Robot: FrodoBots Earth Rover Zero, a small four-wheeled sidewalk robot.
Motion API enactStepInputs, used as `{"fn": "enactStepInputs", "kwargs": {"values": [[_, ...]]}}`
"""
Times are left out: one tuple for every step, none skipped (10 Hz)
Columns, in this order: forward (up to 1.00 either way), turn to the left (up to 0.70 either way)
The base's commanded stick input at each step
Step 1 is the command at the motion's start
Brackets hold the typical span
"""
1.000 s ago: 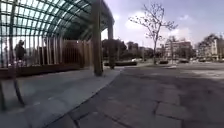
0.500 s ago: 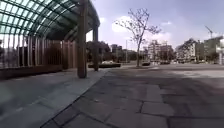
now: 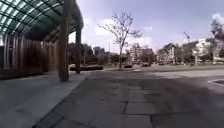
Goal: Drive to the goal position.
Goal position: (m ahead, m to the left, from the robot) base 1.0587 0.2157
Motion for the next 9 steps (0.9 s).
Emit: {"fn": "enactStepInputs", "kwargs": {"values": [[0.85, -0.17], [0.85, -0.12], [0.85, -0.08], [0.85, -0.04], [0.85, 0.02], [0.85, 0.14], [0.85, 0.26], [0.85, 0.34], [0.85, 0.34]]}}
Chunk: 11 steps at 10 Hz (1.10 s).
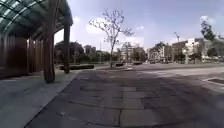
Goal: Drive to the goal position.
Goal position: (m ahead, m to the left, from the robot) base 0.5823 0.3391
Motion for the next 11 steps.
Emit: {"fn": "enactStepInputs", "kwargs": {"values": [[0.85, 0.34], [0.85, 0.34], [0.85, 0.34], [0.77, 0.39], [0.5, 0.55], [0.22, 0.72], [0.0, 0.81], [0.0, 0.59], [0.0, 0.37], [0.0, 0.15], [0.11, 0.0]]}}
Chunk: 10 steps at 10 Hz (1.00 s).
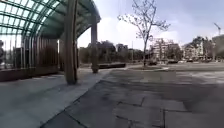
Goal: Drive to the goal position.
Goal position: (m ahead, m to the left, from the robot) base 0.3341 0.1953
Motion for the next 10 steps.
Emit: {"fn": "enactStepInputs", "kwargs": {"values": [[0.52, 0.0], [0.81, 0.0], [0.62, 0.0], [0.43, 0.0], [0.23, 0.0], [0.04, 0.0], [0.0, 0.0], [0.11, -0.04], [0.22, -0.09], [0.33, -0.13]]}}
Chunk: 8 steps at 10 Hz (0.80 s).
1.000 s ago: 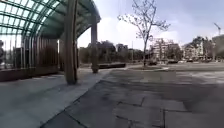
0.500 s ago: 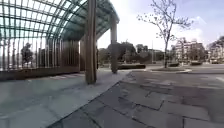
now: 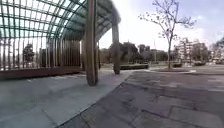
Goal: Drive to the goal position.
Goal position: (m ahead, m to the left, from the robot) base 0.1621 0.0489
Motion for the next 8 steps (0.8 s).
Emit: {"fn": "enactStepInputs", "kwargs": {"values": [[0.44, -0.18], [0.55, -0.22], [0.66, -0.26], [0.77, -0.31], [0.85, -0.34], [0.85, -0.34], [0.85, -0.34], [0.85, -0.34]]}}
